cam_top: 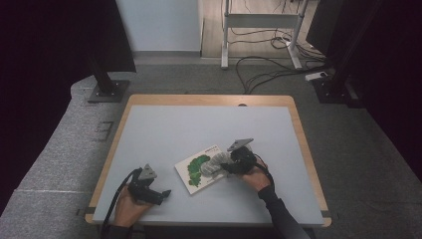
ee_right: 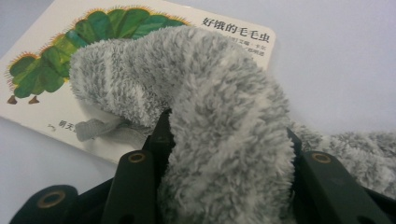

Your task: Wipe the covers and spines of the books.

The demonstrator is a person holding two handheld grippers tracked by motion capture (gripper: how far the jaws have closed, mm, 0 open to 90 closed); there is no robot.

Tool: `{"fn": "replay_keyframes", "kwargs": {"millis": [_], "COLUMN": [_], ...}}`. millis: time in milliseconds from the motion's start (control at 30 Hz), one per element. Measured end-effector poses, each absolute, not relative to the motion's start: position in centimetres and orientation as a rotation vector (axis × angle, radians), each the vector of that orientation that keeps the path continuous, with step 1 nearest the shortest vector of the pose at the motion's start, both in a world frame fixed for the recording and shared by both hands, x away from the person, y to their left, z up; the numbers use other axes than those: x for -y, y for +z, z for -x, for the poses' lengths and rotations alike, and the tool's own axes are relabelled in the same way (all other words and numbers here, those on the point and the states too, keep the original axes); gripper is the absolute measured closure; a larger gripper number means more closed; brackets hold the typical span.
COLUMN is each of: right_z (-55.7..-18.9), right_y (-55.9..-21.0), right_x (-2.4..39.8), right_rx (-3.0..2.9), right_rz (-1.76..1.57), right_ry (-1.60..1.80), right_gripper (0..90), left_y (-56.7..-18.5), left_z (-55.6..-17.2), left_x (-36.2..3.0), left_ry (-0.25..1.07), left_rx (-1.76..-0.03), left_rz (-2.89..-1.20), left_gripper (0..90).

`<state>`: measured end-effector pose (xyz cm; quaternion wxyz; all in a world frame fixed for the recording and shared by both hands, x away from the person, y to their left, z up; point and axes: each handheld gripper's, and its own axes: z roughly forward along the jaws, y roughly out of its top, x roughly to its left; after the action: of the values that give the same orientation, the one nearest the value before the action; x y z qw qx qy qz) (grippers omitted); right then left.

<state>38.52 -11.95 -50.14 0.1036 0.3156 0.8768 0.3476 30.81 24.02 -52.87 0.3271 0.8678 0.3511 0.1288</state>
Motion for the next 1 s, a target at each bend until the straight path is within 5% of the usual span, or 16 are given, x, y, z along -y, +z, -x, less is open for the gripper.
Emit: {"fn": "replay_keyframes", "kwargs": {"millis": [1000], "right_z": [-34.6], "right_y": [-50.0], "right_x": [5.4], "right_rx": [-2.746], "right_rz": [-0.672], "right_ry": [1.1], "right_gripper": [55.1], "left_y": [-52.9], "left_z": [-30.8], "left_x": [-24.0], "left_ry": [0.336], "left_rx": [-0.917], "left_rz": [-2.275], "left_gripper": [0.0]}}
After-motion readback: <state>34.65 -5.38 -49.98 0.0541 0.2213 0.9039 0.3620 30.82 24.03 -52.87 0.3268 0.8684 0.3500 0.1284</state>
